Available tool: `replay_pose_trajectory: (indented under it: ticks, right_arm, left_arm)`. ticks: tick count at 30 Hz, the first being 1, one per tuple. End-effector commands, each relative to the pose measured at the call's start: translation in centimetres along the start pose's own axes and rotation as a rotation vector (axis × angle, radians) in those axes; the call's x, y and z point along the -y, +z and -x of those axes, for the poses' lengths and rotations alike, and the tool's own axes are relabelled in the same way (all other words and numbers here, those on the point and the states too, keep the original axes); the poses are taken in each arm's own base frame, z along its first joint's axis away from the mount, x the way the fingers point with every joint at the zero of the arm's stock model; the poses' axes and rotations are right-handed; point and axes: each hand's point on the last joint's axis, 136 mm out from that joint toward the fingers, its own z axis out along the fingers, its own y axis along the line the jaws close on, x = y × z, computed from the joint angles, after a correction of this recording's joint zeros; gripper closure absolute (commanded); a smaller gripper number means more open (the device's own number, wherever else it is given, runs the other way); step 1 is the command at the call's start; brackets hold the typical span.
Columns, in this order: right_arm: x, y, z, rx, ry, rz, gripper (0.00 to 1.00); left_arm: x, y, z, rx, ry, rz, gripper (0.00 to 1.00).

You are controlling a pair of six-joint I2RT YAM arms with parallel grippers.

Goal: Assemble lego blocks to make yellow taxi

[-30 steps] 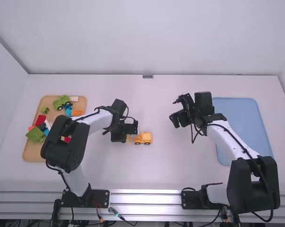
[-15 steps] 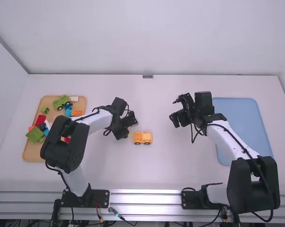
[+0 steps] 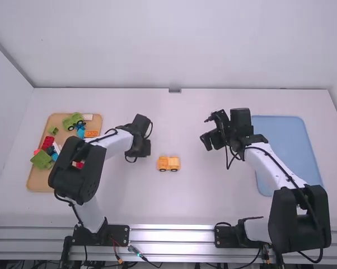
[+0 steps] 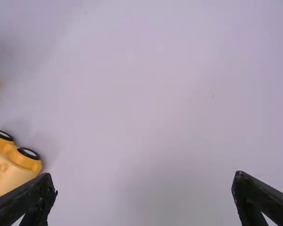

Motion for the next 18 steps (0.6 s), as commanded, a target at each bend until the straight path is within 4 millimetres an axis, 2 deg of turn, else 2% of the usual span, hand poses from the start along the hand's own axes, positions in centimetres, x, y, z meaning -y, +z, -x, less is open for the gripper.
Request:
replay_pose_trajectory:
  ticks: [1, 5, 6, 8, 9, 12, 18]
  right_arm:
    - [-0.3, -0.4, 0.3, 0.016, -0.005, 0.007, 0.02]
    - [-0.2, -0.4, 0.3, 0.016, -0.003, 0.005, 0.01]
    - [-0.3, -0.4, 0.3, 0.017, -0.004, 0.006, 0.01]
    - [-0.3, -0.4, 0.3, 0.016, -0.004, 0.007, 0.01]
    - [-0.3, -0.4, 0.3, 0.016, -0.004, 0.006, 0.01]
    - [-0.3, -0.4, 0.3, 0.017, -0.004, 0.006, 0.01]
    - [-0.3, -0.4, 0.4, 0.019, -0.001, 0.005, 0.01]
  left_arm:
    - [-0.9, 0.0, -1.0, -0.014, -0.314, 0.043, 0.98]
    - [-0.5, 0.0, -1.2, -0.029, -0.458, 0.022, 0.98]
    - [0.2, 0.0, -1.4, -0.054, -0.554, -0.012, 0.98]
    - [0.9, 0.0, -1.7, -0.088, -0.626, -0.047, 0.98]
    - [2.0, -0.2, -2.4, -0.147, -0.743, -0.087, 0.98]
    - [3.0, -0.6, -3.8, -0.252, -0.898, -0.108, 0.98]
    - [1.6, -1.0, -6.8, -0.347, -1.191, 0.054, 0.98]
